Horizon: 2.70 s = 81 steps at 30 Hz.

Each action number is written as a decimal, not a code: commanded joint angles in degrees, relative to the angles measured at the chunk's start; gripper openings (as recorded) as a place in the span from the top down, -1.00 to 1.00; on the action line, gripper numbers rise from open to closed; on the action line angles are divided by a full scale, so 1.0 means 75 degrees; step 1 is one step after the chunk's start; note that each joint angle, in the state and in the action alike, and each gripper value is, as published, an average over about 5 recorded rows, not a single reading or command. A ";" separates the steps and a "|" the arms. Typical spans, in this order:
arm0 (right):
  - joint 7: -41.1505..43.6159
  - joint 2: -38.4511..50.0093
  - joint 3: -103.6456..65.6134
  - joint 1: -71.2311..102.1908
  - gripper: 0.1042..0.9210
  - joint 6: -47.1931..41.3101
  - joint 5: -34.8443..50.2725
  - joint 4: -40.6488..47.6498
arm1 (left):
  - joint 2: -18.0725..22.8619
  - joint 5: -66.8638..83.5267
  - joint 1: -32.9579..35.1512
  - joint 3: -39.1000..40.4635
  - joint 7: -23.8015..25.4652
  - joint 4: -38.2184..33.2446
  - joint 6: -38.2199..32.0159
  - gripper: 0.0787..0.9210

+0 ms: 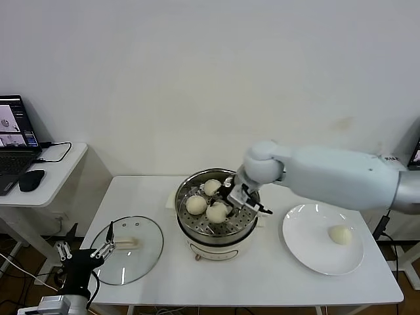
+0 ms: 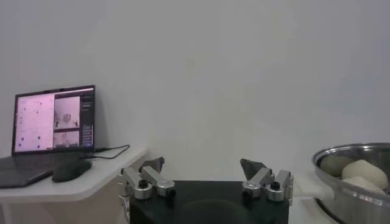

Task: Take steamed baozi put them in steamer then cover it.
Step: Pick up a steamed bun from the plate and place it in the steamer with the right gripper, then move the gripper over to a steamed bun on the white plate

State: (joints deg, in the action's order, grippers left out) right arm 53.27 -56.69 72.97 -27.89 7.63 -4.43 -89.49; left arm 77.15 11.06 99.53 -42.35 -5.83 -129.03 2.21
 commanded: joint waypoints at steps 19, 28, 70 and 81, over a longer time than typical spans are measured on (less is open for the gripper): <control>-0.0121 0.0039 0.0005 0.0107 -0.71 0.0969 -0.0620 -0.0091 | -0.0003 0.0004 -0.0073 0.0036 0.0005 0.0112 -0.0013 -0.77; 0.0599 0.1397 -0.0920 -0.0810 -0.76 0.0309 0.0493 -0.0353 | -0.0088 0.0028 -0.0166 0.0068 0.0012 0.0133 0.0002 -0.77; 0.0975 0.4404 -0.7323 0.7124 -0.76 -0.1762 -0.1542 0.2096 | -0.0397 -0.0059 -0.0205 0.0292 0.0032 0.0271 0.0019 -0.77; 0.0837 0.3772 -0.7049 0.6924 -0.76 -0.1805 -0.1793 0.2655 | -0.0330 -0.0084 -0.0131 0.0244 0.0034 0.0251 0.0017 -0.77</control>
State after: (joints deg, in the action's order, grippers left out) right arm 59.71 -24.43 22.15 20.96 -6.59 -15.32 -75.10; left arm 74.65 10.43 98.50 -40.49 -5.59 -127.07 2.32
